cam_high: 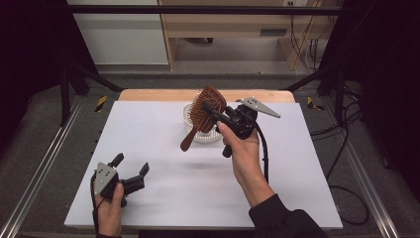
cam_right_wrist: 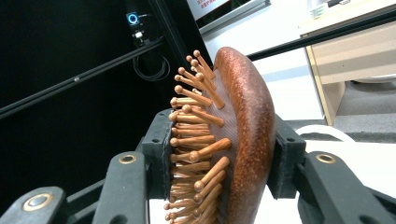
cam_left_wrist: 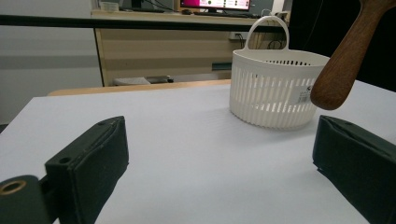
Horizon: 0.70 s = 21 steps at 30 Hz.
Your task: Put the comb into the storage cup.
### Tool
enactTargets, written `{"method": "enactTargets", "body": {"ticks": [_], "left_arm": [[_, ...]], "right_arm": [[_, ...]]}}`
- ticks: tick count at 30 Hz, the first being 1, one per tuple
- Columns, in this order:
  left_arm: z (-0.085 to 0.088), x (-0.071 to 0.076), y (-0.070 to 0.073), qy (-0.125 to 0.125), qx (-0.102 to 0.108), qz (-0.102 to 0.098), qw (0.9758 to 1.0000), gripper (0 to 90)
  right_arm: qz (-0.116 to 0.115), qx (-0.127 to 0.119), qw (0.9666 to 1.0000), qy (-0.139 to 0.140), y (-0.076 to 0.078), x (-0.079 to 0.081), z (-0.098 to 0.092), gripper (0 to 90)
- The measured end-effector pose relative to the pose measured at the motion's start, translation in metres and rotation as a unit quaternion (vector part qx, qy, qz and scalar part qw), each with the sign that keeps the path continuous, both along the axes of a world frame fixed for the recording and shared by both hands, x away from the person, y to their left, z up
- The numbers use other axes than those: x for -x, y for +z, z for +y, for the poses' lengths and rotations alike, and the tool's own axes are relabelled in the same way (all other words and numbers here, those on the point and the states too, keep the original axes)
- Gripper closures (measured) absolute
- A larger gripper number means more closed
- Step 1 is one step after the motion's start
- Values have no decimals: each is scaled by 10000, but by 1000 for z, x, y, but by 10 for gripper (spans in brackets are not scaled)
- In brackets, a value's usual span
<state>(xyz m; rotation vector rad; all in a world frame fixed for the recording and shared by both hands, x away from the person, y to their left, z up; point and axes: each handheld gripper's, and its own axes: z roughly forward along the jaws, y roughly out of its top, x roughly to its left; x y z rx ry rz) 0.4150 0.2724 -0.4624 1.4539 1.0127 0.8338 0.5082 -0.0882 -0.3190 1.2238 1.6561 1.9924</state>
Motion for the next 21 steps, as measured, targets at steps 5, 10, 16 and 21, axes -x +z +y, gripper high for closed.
{"method": "enactTargets", "body": {"ticks": [5,10,16,21], "left_arm": [[-1,0,-1,10,9,-5,10000,38],[-2,0,-1,1,-7,2,10000,38],[-3,-1,-1,3,-56,-19,10000,38],[-4,-1,-2,14,-43,-23,10000,38]], "right_arm": [[1,-14,10000,-18,2,-1,0,522],[17,4,10000,-48,5,-4,1,522],[19,-25,10000,-89,9,-12,4,521],[-45,-17,9999,-160,18,-18,8,521]]}}
